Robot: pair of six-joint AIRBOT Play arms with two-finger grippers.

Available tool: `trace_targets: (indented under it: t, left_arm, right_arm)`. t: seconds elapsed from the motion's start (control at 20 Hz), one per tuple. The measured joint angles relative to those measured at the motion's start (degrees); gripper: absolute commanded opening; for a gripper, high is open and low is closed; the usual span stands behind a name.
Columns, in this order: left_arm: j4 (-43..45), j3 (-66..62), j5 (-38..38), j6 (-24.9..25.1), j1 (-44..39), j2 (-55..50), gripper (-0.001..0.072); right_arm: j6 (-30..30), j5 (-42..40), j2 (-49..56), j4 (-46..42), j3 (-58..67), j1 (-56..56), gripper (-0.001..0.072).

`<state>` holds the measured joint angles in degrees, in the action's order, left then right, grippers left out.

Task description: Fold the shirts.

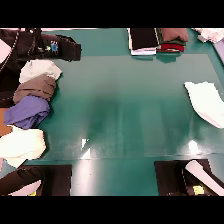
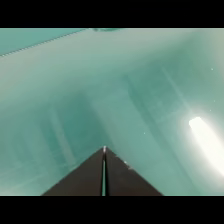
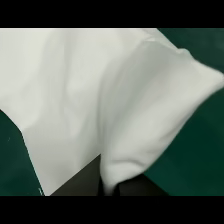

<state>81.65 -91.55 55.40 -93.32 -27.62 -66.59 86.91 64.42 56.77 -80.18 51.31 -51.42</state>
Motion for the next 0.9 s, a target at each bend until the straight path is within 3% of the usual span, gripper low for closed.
trace_targets:
  t: [0.05, 0.1, 0.15, 0.2, 0.4, 0.55, 0.85, 0.9]
  left_arm:
    - [0.00, 0.00, 0.07, 0.20, 0.00, 0.00, 0.0023]
    - [0.00, 0.00, 0.24, 0.31, 0.00, 0.00, 0.0023]
    - [0.02, 0.00, 0.37, 0.44, 0.00, 0.00, 0.0024]
    - [0.02, 0.00, 0.55, 0.52, 0.00, 0.00, 0.0024]
    - [0.02, 0.00, 1.11, 0.70, 0.00, 0.00, 0.0024]
    - [0.02, 0.00, 1.14, 0.81, 0.00, 0.00, 0.0024]
    - [0.22, 0.00, 0.90, 0.81, 0.00, 0.00, 0.0024]
    - [0.26, 0.00, 0.83, 0.81, 0.00, 0.00, 0.0024]
  right_arm:
    - [0.07, 0.44, -0.68, -0.42, -0.48, 0.85, 0.0170]
    - [0.15, 0.90, -1.18, -1.05, -0.48, 1.49, 0.0394]
    - [0.15, 1.79, -1.53, -2.05, 0.00, 2.01, 0.0548]
    - [0.15, 2.51, -1.75, -3.43, 0.87, 2.23, 0.0597]
    - [0.22, 5.92, -2.32, -7.82, 7.32, 1.38, 0.0594]
    - [0.26, 6.38, -3.43, -1.95, 11.82, 4.09, 0.0594]
    - [0.26, 6.21, -3.65, 9.14, 15.26, 26.40, 0.0592]
    - [0.24, 6.03, -3.21, 9.60, 15.43, 30.99, 0.0523]
